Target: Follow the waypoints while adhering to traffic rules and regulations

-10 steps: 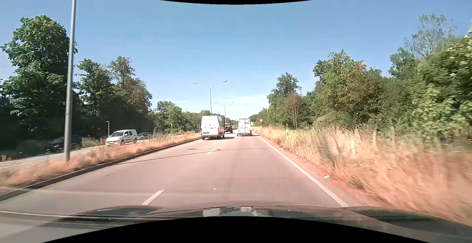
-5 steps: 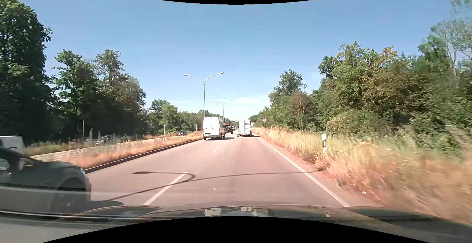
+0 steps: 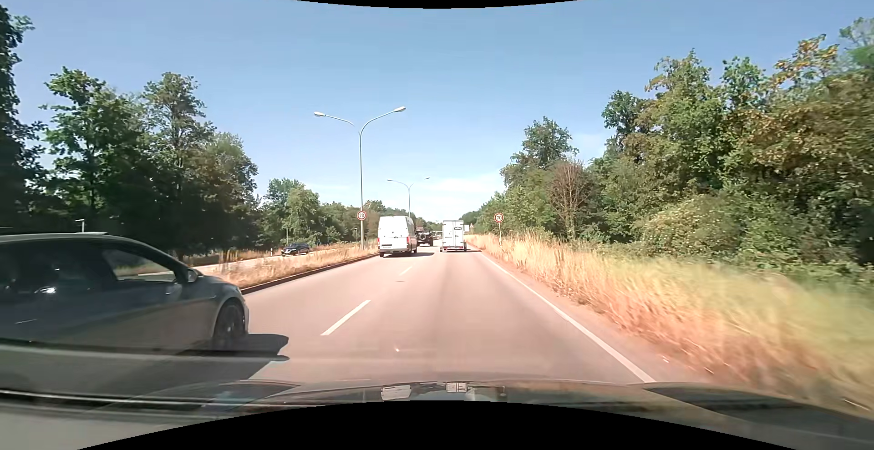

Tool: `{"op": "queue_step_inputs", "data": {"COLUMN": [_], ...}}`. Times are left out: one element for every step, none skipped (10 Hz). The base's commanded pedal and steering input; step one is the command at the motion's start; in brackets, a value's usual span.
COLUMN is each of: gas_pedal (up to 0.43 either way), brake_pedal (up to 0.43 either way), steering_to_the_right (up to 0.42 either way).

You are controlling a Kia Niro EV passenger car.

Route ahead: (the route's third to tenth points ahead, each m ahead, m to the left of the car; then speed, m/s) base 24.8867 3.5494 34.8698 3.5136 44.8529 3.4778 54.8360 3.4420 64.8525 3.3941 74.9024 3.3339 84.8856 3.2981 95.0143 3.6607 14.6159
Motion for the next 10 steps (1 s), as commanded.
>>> {"op": "queue_step_inputs", "data": {"gas_pedal": [0.248, 0.248, 0.248, 0.248, 0.248, 0.248, 0.248, 0.248, 0.248, 0.248], "brake_pedal": [0.0, 0.0, 0.0, 0.0, 0.0, 0.0, 0.0, 0.0, 0.0, 0.0], "steering_to_the_right": [-0.001, -0.001, -0.001, -0.001, -0.001, -0.001, -0.001, -0.001, -0.001, -0.001]}}
